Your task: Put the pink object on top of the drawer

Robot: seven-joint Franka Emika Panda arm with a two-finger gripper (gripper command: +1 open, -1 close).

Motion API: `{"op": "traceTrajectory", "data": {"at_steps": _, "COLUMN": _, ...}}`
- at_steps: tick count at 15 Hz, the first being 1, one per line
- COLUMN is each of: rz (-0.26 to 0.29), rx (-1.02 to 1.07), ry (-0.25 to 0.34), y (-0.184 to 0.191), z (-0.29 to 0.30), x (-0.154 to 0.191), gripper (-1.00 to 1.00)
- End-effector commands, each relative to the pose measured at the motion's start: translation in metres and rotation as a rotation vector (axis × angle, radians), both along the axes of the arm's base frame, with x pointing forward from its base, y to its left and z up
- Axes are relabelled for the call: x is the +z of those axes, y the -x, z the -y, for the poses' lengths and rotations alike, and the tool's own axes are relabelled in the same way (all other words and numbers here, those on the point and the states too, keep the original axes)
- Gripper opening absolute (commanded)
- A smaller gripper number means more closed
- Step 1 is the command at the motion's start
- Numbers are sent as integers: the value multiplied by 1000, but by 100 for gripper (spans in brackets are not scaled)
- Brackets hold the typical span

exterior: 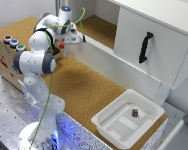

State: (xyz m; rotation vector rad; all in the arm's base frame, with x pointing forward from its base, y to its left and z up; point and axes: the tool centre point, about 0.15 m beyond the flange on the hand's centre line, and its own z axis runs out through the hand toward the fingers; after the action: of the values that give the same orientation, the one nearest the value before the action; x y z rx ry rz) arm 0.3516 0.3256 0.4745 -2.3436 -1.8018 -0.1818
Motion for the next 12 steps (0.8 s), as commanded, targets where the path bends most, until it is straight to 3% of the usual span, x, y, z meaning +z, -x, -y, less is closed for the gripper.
{"op": "traceTrajectory", "data": {"at_steps": 1, "rz": -53, "rx": 211, "ry": 72, "y": 25, "z": -71, "x": -2, "gripper": -100}}
{"op": "traceTrajectory", "data": {"at_steps": 4, "rz": -67, "rx": 238, "ry": 51, "y": 21, "z": -95, "x": -2, "gripper": -100}}
{"op": "traceTrajectory", "data": {"at_steps": 8, "rz": -53, "rx": 293, "ry": 69, "y": 20, "z": -119, "x": -8, "gripper": -100}}
{"op": "traceTrajectory", "data": {"at_steps": 12, "rz": -75, "rx": 313, "ry": 75, "y": 18, "z": -133, "x": -26, "gripper": -100}}
